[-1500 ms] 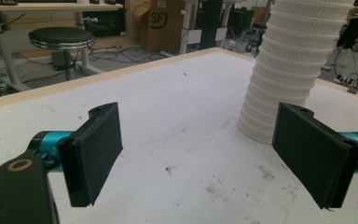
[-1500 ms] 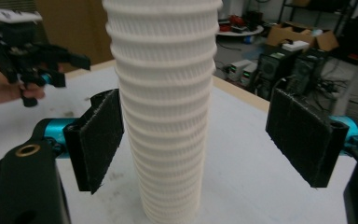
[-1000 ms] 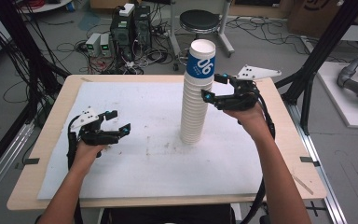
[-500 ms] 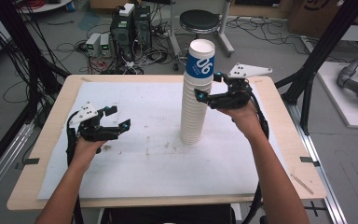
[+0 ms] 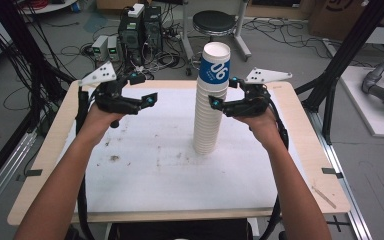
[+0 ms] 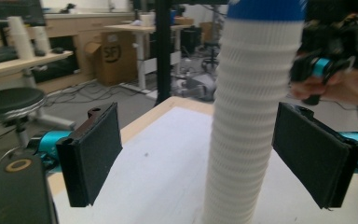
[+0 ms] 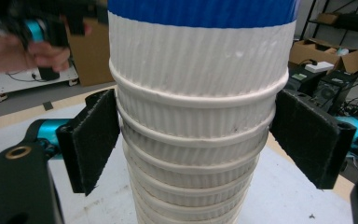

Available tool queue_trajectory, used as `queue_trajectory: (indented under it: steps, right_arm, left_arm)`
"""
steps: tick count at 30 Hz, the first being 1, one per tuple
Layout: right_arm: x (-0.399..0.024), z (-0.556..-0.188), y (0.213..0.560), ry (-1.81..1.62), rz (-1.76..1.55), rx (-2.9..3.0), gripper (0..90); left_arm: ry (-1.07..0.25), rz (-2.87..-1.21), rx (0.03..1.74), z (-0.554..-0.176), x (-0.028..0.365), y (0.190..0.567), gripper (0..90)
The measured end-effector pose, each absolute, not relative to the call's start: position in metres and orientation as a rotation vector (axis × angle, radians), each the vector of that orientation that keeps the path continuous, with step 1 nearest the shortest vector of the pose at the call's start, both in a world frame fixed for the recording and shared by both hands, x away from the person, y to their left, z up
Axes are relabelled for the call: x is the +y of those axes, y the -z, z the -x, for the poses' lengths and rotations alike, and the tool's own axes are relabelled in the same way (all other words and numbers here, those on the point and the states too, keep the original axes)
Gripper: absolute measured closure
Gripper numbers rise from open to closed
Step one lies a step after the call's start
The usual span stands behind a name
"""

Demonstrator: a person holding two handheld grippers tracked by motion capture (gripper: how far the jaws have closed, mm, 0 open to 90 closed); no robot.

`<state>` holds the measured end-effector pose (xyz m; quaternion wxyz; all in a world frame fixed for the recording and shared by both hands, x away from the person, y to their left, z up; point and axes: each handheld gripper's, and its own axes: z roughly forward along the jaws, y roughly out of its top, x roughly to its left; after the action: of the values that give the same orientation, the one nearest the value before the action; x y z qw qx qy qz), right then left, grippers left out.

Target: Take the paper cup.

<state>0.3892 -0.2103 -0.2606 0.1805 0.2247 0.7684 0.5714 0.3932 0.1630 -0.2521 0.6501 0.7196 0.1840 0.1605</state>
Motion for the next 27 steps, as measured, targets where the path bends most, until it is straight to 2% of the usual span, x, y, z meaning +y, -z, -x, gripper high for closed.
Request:
queue_trajectory:
  steps: [4, 15, 20, 27]
  right_arm:
    - [-0.210, -0.389, 0.261, -1.616, -0.637, 2.171, 16.5]
    - [-0.210, -0.390, 0.260, -1.608, -0.632, 2.175, 16.5]
    - [-0.210, -0.390, 0.259, -1.600, -0.630, 2.181, 16.5]
    - [-0.210, -0.389, 0.258, -1.588, -0.621, 2.188, 16.5]
  left_arm:
    - [-0.348, -1.636, 0.340, -0.397, 0.137, 0.223, 15.6]
    - [-0.260, -1.644, 0.215, -0.403, 0.073, 0.182, 15.6]
    - [-0.283, -1.701, 0.235, -0.411, 0.047, 0.179, 15.7]
    - [-0.299, -1.768, 0.250, -0.422, 0.029, 0.185, 17.2]
